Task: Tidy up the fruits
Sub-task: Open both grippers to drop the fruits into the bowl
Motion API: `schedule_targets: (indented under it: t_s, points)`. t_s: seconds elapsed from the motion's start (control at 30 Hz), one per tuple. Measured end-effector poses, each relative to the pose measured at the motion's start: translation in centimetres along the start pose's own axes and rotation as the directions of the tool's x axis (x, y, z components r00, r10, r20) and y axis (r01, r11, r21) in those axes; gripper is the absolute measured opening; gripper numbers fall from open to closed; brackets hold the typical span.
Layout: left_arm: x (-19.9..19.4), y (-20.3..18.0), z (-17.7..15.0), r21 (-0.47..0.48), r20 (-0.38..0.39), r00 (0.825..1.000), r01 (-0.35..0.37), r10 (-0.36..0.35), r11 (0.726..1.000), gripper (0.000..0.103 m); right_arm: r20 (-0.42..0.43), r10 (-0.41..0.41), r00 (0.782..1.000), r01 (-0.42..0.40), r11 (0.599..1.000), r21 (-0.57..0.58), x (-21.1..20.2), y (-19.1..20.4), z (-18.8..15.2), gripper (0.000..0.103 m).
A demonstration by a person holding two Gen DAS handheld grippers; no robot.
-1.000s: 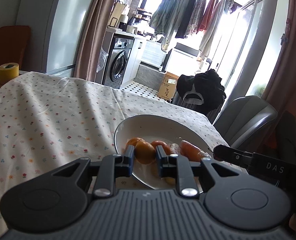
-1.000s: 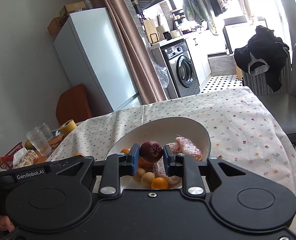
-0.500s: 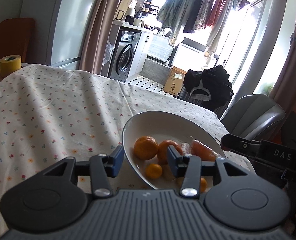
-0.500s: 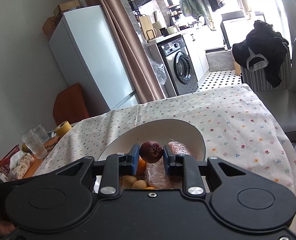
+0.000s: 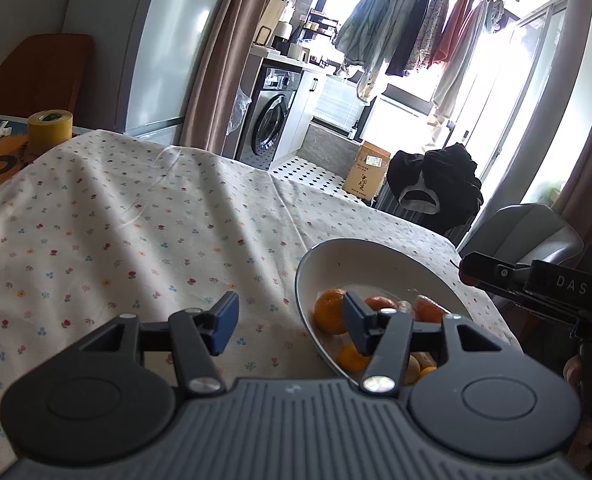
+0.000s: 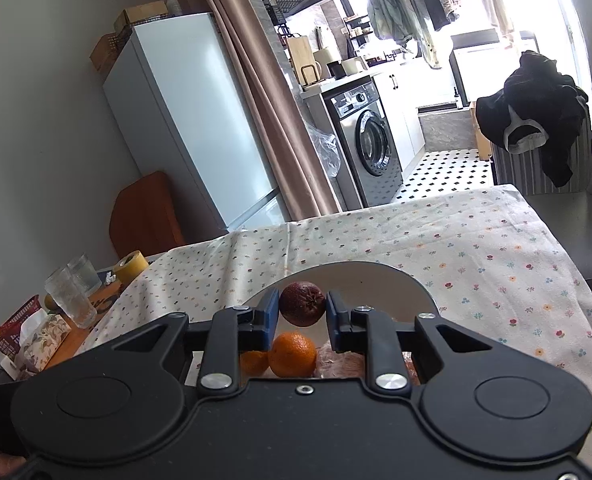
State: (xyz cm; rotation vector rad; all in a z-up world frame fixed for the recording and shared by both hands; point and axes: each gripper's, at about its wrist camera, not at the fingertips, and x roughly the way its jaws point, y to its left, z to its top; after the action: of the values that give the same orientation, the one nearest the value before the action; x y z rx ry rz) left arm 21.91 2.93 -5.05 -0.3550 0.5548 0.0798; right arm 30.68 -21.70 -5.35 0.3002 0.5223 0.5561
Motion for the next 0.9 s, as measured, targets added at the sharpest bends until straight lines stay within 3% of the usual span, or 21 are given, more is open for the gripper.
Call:
schedule_targets:
  t_s: [0.13, 0.2, 0.23, 0.27, 0.9]
  points:
    - [-0.4, 0.6, 0.0, -0.010, 0.006, 1.000, -0.012, 0.012, 1.000, 0.059, -0.003, -0.003, 1.000, 0.003, 1.000, 0.005, 0.7, 0.1, 0.4, 0.025]
    - [-0.6, 0.8, -0.1, -0.010, 0.007, 1.000, -0.018, 0.018, 1.000, 0.061, -0.007, -0.002, 1.000, 0.002, 1.000, 0.018, 0.9, -0.1, 0.4, 0.039]
    - [-0.7, 0.9, -0.1, -0.012, 0.007, 1.000, -0.018, 0.018, 1.000, 0.061, -0.003, -0.002, 1.000, 0.002, 1.000, 0.031, 0.9, -0.3, 0.3, 0.052]
    - [-0.8, 0.9, -0.1, -0.015, 0.006, 1.000, -0.017, 0.018, 1.000, 0.061, 0.003, -0.006, 1.000, 0.006, 0.999, 0.040, 0.8, -0.4, 0.2, 0.055]
    - [-3.3, -0.1, -1.4, 0.005, -0.011, 1.000, 0.013, -0.013, 1.000, 0.083, -0.018, -0.058, 0.998, 0.059, 0.995, 0.079, -2.3, -1.2, -2.0, 0.057]
